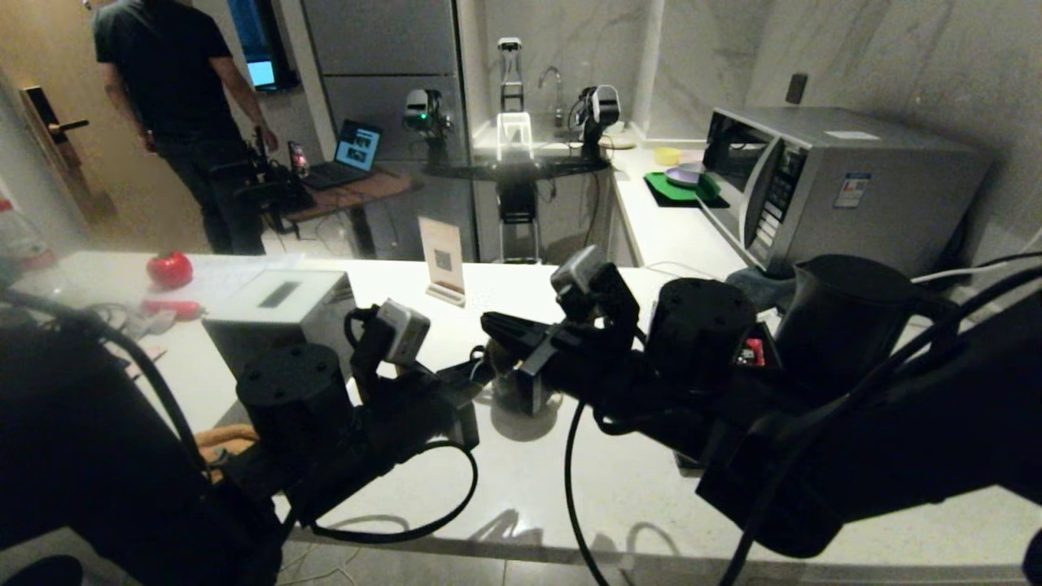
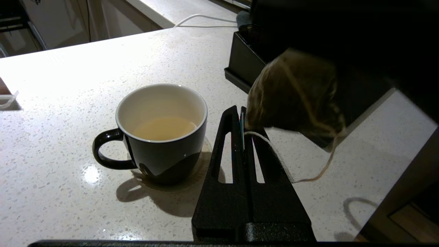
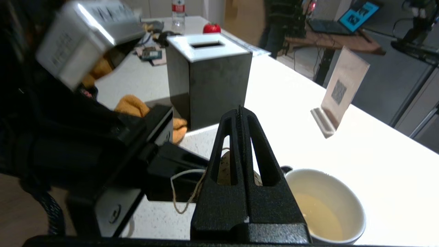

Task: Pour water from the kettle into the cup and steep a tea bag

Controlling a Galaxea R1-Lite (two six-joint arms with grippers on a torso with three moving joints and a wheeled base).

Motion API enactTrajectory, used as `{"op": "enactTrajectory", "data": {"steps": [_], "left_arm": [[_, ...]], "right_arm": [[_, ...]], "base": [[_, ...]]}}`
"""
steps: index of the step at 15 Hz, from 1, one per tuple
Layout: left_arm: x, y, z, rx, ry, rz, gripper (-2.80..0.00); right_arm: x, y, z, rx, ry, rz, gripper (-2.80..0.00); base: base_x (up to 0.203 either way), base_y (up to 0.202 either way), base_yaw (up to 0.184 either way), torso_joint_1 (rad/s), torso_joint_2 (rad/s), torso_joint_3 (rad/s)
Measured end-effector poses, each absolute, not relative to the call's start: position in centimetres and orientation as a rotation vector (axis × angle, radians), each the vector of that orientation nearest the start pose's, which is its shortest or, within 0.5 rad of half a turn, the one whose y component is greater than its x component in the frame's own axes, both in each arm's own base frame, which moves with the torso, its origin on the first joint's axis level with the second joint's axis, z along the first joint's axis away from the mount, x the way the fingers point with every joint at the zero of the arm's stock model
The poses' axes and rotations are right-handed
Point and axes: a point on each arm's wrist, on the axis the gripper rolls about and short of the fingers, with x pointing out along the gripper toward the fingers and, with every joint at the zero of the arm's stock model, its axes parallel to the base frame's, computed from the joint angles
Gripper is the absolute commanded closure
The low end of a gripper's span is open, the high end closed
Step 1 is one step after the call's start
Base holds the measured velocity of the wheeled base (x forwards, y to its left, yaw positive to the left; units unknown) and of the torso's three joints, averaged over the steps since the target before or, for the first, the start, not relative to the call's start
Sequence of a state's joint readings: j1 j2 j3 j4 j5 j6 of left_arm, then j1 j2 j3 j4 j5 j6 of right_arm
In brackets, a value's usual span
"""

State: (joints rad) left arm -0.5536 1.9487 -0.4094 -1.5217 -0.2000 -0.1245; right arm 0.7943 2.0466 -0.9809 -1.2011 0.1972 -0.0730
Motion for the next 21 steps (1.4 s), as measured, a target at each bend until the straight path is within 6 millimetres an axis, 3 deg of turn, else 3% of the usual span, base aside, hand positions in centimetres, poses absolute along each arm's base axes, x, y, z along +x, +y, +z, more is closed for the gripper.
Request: {"op": "enactTrajectory", "data": {"steps": [6,7,17,21], "left_arm": [[24.7,-15.8,10.3,-0.113,0.071,-0.751,0.00],[24.7,-15.8,10.3,-0.113,0.071,-0.751,0.00],[24.3,-15.5,9.9,-0.105,0.093,-0.747,0.00],[24.1,-15.4,9.9,-0.104,0.099,-0.745,0.00]], "right_arm": [[27.2,28.1,15.9,-0.032,-0.155,0.981,0.00],[27.3,28.0,15.9,-0.032,-0.155,0.978,-2.80],[27.8,27.4,16.8,-0.022,-0.193,0.952,-2.80],[28.8,25.6,18.2,-0.030,-0.236,0.892,-2.80]], "base": [[0.000,0.000,0.000,0.000,0.00,0.000],[0.000,0.000,0.000,0.000,0.00,0.000],[0.000,0.000,0.000,0.000,0.00,0.000],[0.000,0.000,0.000,0.000,0.00,0.000]]}}
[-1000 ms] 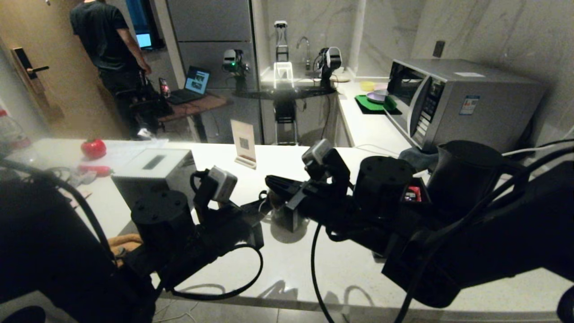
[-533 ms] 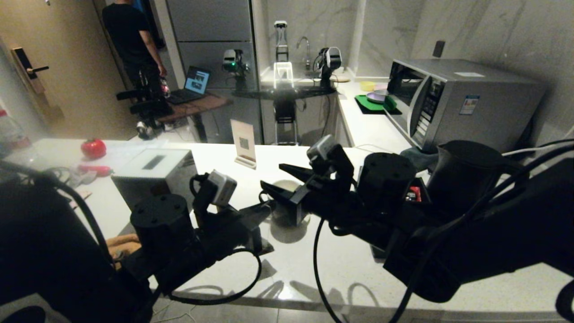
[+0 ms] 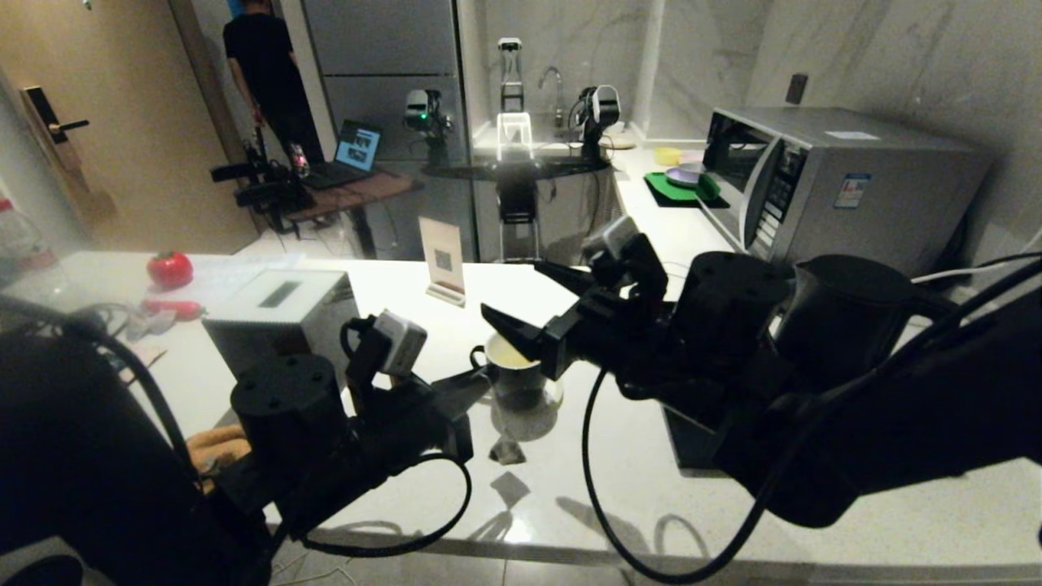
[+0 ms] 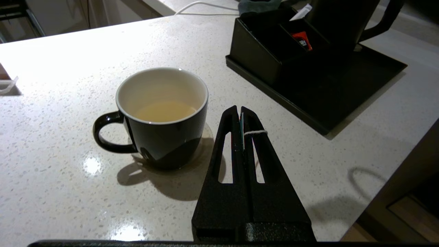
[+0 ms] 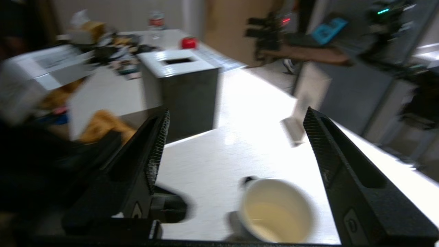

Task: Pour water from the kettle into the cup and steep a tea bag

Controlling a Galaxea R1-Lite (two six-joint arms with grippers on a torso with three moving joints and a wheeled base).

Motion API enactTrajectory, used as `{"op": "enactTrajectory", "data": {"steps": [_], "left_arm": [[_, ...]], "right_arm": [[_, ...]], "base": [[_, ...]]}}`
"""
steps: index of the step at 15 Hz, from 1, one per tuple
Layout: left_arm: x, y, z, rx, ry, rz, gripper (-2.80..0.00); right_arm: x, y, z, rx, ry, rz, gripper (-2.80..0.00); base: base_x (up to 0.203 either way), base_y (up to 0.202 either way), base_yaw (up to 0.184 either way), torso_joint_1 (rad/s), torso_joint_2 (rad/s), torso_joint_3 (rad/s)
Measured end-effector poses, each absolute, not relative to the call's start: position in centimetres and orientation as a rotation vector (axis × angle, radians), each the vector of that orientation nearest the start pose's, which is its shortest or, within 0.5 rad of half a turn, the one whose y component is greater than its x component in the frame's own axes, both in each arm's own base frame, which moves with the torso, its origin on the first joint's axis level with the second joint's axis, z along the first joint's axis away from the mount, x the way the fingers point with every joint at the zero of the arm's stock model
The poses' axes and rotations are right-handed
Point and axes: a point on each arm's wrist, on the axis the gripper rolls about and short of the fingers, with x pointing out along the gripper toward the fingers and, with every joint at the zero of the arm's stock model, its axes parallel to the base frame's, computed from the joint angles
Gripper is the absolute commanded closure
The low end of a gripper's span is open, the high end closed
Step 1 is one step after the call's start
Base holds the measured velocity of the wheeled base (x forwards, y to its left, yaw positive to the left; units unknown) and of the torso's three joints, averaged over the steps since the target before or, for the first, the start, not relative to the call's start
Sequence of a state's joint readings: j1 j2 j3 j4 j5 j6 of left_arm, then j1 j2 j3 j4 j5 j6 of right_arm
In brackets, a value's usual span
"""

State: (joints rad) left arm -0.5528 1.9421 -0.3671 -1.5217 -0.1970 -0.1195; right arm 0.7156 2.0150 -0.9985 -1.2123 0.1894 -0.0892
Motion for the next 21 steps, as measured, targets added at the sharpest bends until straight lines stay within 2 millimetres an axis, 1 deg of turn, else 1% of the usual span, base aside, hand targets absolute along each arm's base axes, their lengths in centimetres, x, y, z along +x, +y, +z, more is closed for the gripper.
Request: {"op": "enactTrajectory", "data": {"steps": [3,7,9,10,13,16,19,21], "left_arm": [[23.9,-15.3,9.8,-0.101,0.106,-0.746,0.00],[23.8,-15.3,9.8,-0.101,0.108,-0.744,0.00],[23.9,-15.2,9.8,-0.101,0.108,-0.742,0.00],[23.8,-15.2,9.7,-0.101,0.110,-0.742,0.00],[23.8,-15.1,9.7,-0.101,0.114,-0.740,0.00],[23.7,-15.1,9.8,-0.101,0.109,-0.741,0.00],[23.6,-15.1,10.1,-0.104,0.096,-0.734,0.00],[23.6,-15.0,10.4,-0.105,0.086,-0.729,0.00]], "right_arm": [[30.0,22.9,19.5,-0.078,-0.282,0.795,-2.80],[30.1,20.5,21.1,-0.093,-0.308,0.654,-2.80],[30.1,18.5,21.4,-0.100,-0.304,0.598,-2.80],[30.1,17.6,21.5,-0.104,-0.299,0.575,0.00],[29.8,14.7,21.9,-0.110,-0.295,0.506,0.00],[29.3,11.8,22.8,-0.117,-0.312,0.429,0.00],[28.5,7.8,23.5,-0.134,-0.319,0.307,0.00],[27.4,4.3,23.5,-0.154,-0.305,0.196,0.00]], "base": [[0.000,0.000,0.000,0.000,0.00,0.000],[0.000,0.000,0.000,0.000,0.00,0.000],[0.000,0.000,0.000,0.000,0.00,0.000],[0.000,0.000,0.000,0.000,0.00,0.000],[0.000,0.000,0.000,0.000,0.00,0.000],[0.000,0.000,0.000,0.000,0.00,0.000],[0.000,0.000,0.000,0.000,0.00,0.000],[0.000,0.000,0.000,0.000,0.00,0.000]]}}
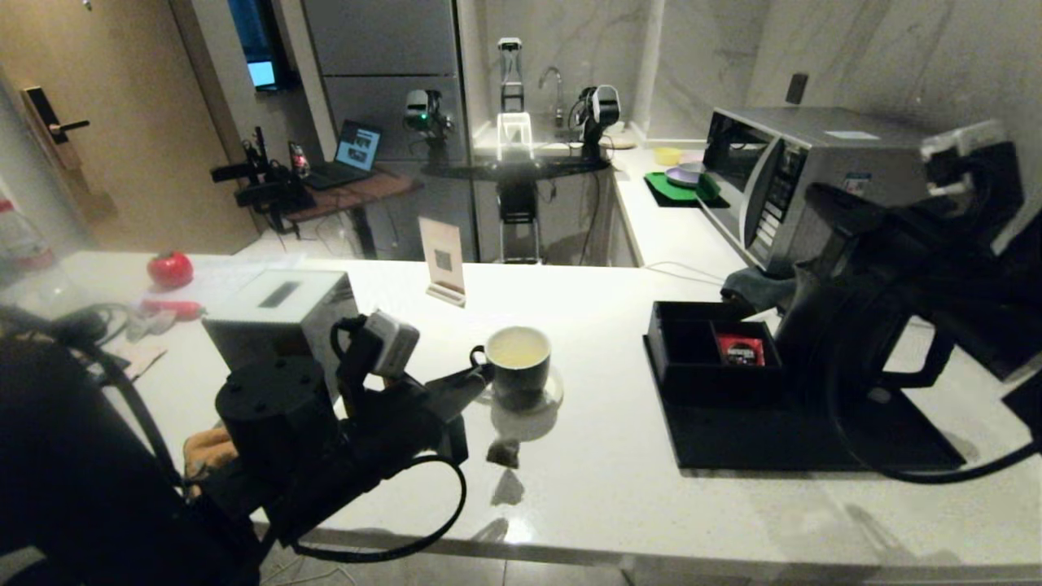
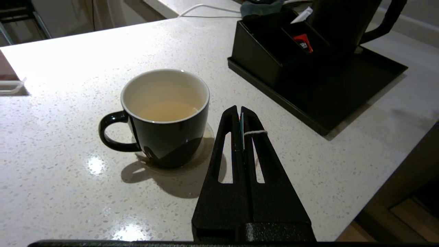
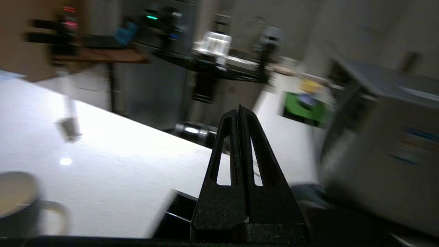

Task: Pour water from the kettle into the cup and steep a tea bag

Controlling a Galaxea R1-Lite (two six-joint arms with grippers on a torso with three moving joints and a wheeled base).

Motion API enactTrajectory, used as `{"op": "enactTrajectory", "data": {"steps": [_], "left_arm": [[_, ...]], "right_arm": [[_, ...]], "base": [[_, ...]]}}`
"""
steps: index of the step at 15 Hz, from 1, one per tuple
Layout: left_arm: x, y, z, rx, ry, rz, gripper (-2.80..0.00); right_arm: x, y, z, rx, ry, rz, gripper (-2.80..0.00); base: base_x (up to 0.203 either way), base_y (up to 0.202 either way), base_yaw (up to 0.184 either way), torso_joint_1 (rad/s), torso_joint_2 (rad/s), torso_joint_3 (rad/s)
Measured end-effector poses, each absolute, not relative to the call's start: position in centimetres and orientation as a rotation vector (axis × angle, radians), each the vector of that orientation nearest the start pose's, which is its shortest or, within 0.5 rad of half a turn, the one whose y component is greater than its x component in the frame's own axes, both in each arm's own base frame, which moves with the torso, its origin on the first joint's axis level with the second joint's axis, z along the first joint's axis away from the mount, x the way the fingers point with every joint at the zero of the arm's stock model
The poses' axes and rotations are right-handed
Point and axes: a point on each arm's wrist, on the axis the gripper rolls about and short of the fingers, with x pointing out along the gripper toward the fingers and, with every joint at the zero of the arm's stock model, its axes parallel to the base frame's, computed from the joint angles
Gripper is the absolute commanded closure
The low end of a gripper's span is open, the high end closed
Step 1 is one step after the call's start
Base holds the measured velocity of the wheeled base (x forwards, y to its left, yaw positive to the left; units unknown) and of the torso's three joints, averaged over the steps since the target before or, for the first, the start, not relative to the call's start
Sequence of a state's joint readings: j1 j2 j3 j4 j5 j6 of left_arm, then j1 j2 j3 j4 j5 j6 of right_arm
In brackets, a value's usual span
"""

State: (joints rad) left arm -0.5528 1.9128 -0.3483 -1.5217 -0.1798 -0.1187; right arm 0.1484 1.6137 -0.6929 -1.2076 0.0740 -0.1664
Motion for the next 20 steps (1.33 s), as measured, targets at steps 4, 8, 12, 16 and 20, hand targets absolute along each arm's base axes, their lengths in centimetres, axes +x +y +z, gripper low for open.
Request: {"op": "enactTrajectory", "data": {"steps": [4,8,12,16,20], "left_arm": [[23.3,-14.9,10.7,-0.106,0.080,-0.730,0.00],[23.0,-14.7,10.6,-0.105,0.086,-0.731,0.00],[22.9,-14.6,10.6,-0.105,0.087,-0.732,0.00],[21.9,-14.8,10.3,-0.099,0.113,-0.755,0.00],[21.0,-15.3,10.4,-0.095,0.114,-0.731,0.00]], "right_arm": [[23.1,-0.3,22.1,-0.177,-0.239,0.033,0.00],[17.8,-1.1,20.0,-0.176,-0.187,-0.008,0.00],[13.0,-0.8,17.3,-0.141,-0.138,-0.004,0.00],[9.6,-0.6,15.8,-0.109,-0.102,-0.001,0.00],[5.8,-0.3,14.8,-0.100,-0.081,0.002,0.00]], "base": [[0.000,0.000,0.000,0.000,0.00,0.000],[0.000,0.000,0.000,0.000,0.00,0.000],[0.000,0.000,0.000,0.000,0.00,0.000],[0.000,0.000,0.000,0.000,0.00,0.000],[0.000,0.000,0.000,0.000,0.00,0.000]]}}
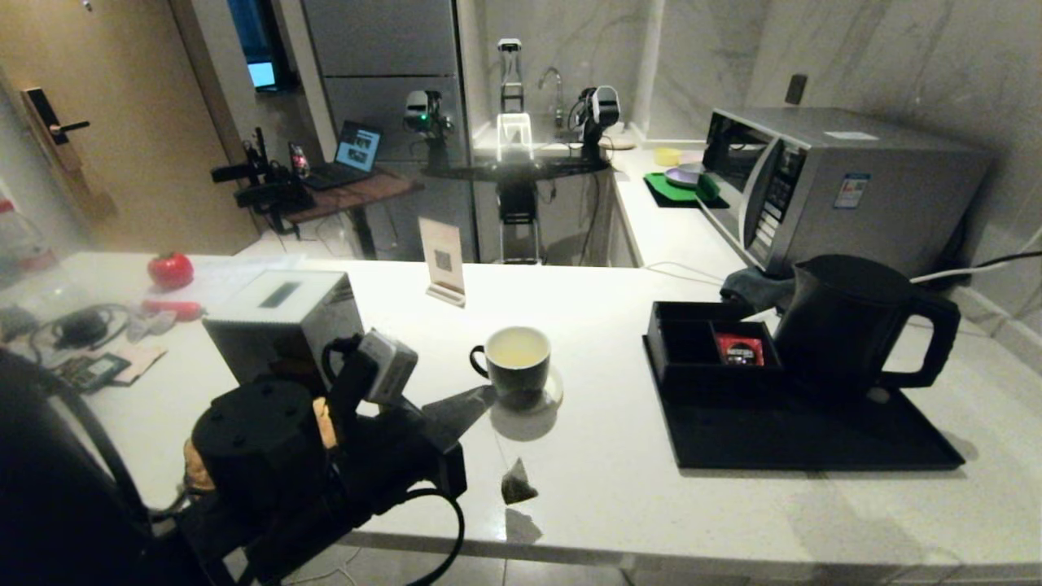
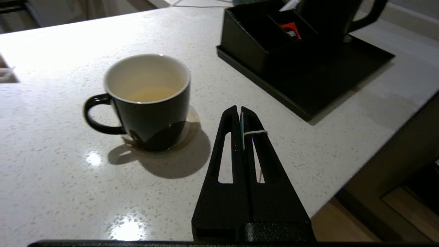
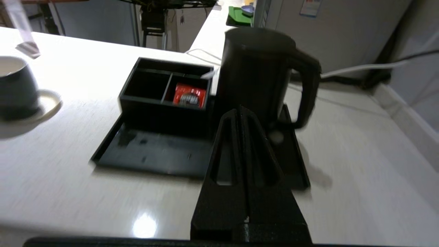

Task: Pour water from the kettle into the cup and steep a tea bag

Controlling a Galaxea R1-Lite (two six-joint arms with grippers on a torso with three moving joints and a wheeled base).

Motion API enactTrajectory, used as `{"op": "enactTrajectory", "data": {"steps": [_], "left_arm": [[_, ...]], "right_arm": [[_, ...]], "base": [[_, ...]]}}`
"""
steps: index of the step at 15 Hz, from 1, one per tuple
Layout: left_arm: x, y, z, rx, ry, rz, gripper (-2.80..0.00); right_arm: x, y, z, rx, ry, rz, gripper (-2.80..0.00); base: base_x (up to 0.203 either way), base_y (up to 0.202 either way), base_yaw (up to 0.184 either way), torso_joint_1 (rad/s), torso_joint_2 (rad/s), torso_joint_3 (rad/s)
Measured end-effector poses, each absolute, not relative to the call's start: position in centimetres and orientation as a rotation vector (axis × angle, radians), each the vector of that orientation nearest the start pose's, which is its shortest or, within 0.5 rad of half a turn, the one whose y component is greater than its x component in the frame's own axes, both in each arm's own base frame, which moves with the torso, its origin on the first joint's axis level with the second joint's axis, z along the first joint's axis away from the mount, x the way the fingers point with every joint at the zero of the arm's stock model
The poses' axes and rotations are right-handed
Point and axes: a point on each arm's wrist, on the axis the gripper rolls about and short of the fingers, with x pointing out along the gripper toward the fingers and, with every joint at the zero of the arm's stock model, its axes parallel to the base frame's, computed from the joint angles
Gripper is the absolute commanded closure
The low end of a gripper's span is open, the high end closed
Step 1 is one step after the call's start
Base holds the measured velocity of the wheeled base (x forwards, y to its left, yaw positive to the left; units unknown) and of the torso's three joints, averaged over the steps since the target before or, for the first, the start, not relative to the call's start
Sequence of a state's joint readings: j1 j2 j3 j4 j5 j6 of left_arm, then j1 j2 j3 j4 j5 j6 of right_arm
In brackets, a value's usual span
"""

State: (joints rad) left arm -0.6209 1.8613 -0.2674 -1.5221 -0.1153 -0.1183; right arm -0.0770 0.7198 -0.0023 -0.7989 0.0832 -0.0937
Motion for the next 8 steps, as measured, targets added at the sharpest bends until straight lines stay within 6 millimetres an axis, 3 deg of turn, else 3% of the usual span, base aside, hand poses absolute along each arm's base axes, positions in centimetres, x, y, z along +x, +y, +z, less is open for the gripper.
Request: {"op": "enactTrajectory", "data": {"steps": [4,8], "left_arm": [[20.8,-15.1,10.9,-0.099,0.094,-0.693,0.00],[20.6,-15.1,11.2,-0.101,0.078,-0.696,0.00]], "right_arm": [[1.3,0.1,12.2,-0.093,-0.034,0.039,0.00],[-1.7,0.2,9.2,-0.090,0.041,0.064,0.00]], "base": [[0.000,0.000,0.000,0.000,0.00,0.000],[0.000,0.000,0.000,0.000,0.00,0.000]]}}
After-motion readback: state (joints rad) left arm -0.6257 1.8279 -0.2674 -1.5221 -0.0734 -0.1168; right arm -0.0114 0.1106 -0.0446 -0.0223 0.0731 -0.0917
